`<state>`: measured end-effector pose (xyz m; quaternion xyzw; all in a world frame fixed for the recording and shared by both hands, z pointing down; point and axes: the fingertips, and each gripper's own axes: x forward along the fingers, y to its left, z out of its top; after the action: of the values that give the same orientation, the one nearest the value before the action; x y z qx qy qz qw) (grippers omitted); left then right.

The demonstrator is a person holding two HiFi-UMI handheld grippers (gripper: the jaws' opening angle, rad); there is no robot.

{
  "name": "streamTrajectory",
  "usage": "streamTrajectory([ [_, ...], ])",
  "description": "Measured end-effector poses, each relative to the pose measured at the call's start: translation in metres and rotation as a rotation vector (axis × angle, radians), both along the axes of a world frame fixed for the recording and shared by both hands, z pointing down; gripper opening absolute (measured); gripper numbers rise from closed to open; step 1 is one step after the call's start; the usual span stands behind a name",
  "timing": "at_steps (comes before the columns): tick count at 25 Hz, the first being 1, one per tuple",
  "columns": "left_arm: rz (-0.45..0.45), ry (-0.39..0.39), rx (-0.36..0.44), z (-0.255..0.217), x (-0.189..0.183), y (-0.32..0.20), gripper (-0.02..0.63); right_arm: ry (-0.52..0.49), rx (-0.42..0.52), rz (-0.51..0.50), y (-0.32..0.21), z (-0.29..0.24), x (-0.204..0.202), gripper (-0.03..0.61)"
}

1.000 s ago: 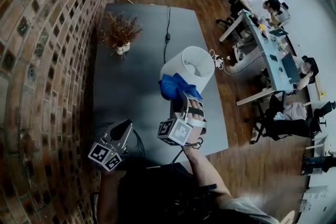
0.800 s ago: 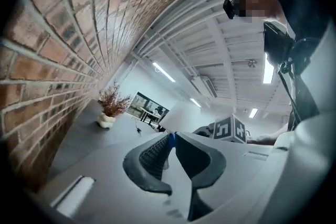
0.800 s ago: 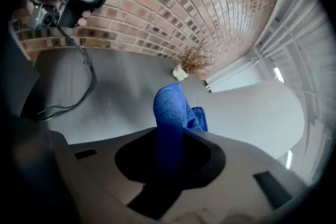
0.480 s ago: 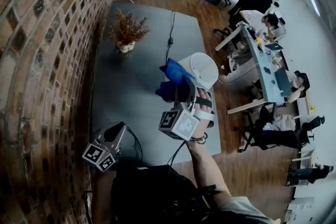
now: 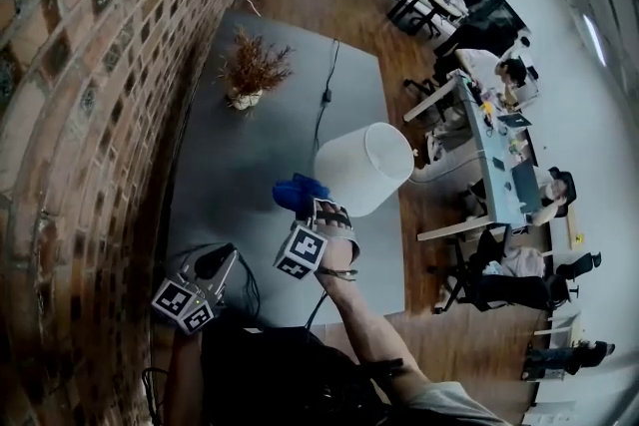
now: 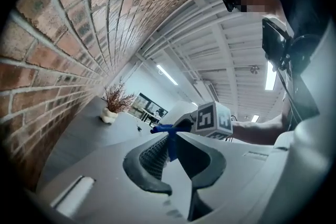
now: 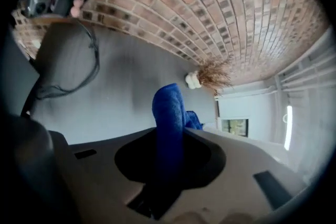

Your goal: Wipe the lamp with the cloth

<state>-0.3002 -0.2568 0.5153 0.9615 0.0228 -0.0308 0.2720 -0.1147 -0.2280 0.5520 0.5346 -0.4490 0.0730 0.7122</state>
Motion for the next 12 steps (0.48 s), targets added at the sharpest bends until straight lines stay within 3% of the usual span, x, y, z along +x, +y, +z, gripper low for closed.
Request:
streamTrajectory([
  [3, 0.038, 0.005, 0.078, -0.008, 0.015, 0.011, 0.032, -0.17, 0.146, -0.088, -0.017, -0.059, -0.015, 0.091],
  [7, 0.144, -0.037, 0.429, -0.067, 0.084, 0.068, 0.032, -0.309, 0.348, -0.351, -0.046, -0.221, -0.009, 0.091],
  [9, 0.129, -0.041, 0.701, -0.109, 0.13, 0.101, 0.032, -0.268, 0.347, -0.534, -0.057, -0.291, -0.009, 0.091],
  [11, 0.102, -0.037, 0.961, -0.149, 0.174, 0.135, 0.072, -0.19, 0.245, -0.699, -0.063, -0.329, -0.004, 0.091],
  [12, 0.099, -0.02, 1.048, -0.165, 0.195, 0.152, 0.096, -0.16, 0.168, -0.759, -0.064, -0.337, 0.002, 0.091],
])
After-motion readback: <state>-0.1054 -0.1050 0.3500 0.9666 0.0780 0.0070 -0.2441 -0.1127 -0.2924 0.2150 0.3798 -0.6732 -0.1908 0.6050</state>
